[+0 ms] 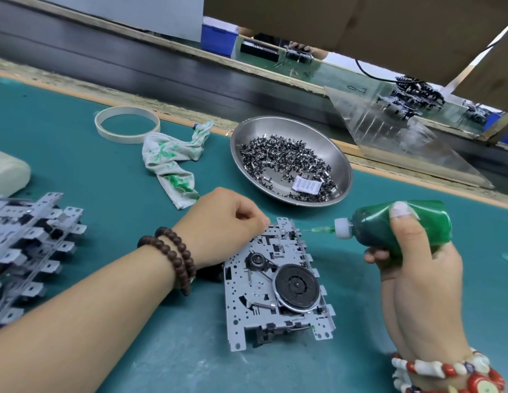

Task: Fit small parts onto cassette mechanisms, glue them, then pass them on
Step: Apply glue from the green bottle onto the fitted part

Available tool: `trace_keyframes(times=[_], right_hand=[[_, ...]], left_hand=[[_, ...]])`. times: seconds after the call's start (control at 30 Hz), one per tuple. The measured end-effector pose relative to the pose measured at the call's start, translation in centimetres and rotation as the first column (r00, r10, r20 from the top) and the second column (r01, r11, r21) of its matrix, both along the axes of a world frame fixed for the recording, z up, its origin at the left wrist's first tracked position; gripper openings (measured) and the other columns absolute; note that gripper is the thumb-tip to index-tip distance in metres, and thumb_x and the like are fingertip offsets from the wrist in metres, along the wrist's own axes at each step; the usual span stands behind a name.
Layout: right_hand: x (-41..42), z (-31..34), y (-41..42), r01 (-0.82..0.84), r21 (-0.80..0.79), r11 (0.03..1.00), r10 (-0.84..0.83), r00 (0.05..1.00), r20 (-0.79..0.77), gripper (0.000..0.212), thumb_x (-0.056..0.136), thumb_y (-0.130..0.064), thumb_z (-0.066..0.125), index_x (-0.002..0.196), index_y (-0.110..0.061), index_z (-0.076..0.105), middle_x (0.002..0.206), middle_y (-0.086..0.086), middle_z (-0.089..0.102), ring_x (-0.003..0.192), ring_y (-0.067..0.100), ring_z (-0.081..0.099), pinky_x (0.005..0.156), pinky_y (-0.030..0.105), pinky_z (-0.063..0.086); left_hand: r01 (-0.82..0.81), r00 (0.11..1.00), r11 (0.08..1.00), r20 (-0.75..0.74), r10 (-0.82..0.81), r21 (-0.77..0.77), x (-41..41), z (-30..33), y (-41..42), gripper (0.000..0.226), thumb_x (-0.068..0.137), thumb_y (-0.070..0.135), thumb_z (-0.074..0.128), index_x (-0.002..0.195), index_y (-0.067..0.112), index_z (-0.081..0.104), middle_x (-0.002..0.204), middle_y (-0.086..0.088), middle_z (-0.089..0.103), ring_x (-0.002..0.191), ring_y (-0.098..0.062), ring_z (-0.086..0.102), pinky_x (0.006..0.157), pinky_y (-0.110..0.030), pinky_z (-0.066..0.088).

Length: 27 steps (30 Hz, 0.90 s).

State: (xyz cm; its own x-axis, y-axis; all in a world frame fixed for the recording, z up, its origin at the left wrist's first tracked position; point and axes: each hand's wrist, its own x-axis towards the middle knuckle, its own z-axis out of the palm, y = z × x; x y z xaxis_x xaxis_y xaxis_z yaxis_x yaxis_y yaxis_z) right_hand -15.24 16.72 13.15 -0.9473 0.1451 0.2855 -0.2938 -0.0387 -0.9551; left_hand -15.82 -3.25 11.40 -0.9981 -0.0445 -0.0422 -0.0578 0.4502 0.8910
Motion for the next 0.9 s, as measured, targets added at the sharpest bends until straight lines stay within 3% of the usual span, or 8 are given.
trace_keyframes(times=[0.23,0.4,0.5,0.6,0.77,0.9], right_hand=[[0.6,0.0,-0.9,-0.133,-0.133,0.982,0.144,0.987,0.074,0.012,0.072,-0.028,0.056,0.068,-0.018,0.061,0.058,-0.006,0.061,0.046,0.003,0.050,0.042,0.012,0.042],[0.7,-0.4,-1.2,-0.229,-0.063,0.971,0.234,0.967,0.102,0.016,0.078,-0.034,0.065,0.065,-0.025,0.069,0.062,-0.005,0.063,0.054,0.005,0.056,0.048,0.015,0.046],[0.7,-0.4,-1.2,-0.242,-0.041,0.970,0.245,0.960,0.134,0.032,0.061,-0.055,0.076,0.069,-0.024,0.070,0.068,-0.004,0.064,0.061,0.009,0.057,0.051,0.017,0.047],[0.8,-0.4,-1.3,-0.256,-0.038,0.966,0.259,0.955,0.147,0.034,0.057,-0.055,0.077,0.070,-0.024,0.070,0.069,-0.004,0.066,0.061,0.007,0.058,0.049,0.014,0.045],[1.0,-0.4,-1.5,-0.301,-0.045,0.952,0.305,0.941,0.148,0.020,0.062,-0.046,0.074,0.067,-0.027,0.070,0.064,-0.009,0.064,0.056,0.001,0.056,0.046,0.011,0.042],[1.1,-0.6,-1.6,-0.308,0.012,0.951,0.302,0.939,0.164,0.042,0.053,-0.063,0.075,0.073,-0.027,0.071,0.068,-0.006,0.066,0.062,0.004,0.059,0.053,0.015,0.047]], left_hand=[[-0.003,0.998,0.997,-0.066,-0.002,-0.075,-0.1,-0.2,0.4,0.019,0.086,0.028,0.060,0.068,0.028,0.064,0.057,0.016,0.056,0.050,0.005,0.048,0.055,-0.008,0.037],[0.020,0.998,0.995,-0.059,-0.025,-0.095,-0.1,-0.3,0.6,0.016,0.087,0.030,0.059,0.072,0.029,0.065,0.067,0.013,0.063,0.061,-0.001,0.053,0.066,-0.020,0.044],[0.026,0.998,0.996,-0.050,-0.030,-0.089,-0.1,-0.1,0.5,0.016,0.087,0.030,0.058,0.073,0.029,0.066,0.072,0.011,0.066,0.066,-0.003,0.056,0.069,-0.020,0.045],[0.033,0.998,0.995,-0.043,-0.038,-0.096,-0.1,0.0,0.5,0.019,0.087,0.031,0.059,0.068,0.033,0.062,0.077,0.010,0.068,0.074,-0.006,0.061,0.073,-0.021,0.047],[0.039,0.998,0.995,-0.034,-0.043,-0.095,-0.1,0.1,0.4,0.021,0.087,0.031,0.059,0.066,0.033,0.062,0.076,0.011,0.068,0.073,-0.006,0.061,0.072,-0.020,0.047],[0.045,0.998,0.994,-0.036,-0.049,-0.104,-0.1,0.1,0.3,0.023,0.087,0.032,0.059,0.064,0.032,0.061,0.073,0.013,0.066,0.068,-0.002,0.057,0.069,-0.018,0.044]])
